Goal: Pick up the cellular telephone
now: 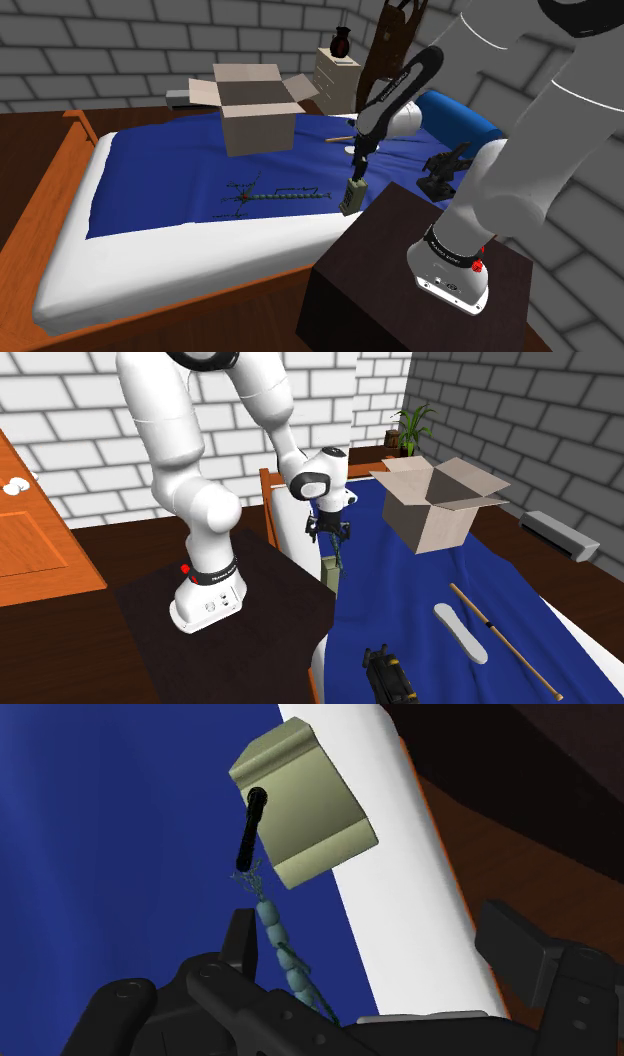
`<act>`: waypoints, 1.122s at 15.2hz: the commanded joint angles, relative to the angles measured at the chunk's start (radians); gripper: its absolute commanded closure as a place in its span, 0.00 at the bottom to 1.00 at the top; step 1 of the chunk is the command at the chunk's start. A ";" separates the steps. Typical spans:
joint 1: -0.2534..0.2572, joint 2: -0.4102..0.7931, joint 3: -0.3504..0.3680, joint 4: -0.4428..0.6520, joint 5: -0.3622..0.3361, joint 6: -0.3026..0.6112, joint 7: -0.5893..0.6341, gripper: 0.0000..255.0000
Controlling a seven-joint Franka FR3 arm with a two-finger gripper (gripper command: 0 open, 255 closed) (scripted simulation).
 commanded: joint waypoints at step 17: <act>-0.135 0.317 0.243 0.100 0.628 0.158 -0.555 1.00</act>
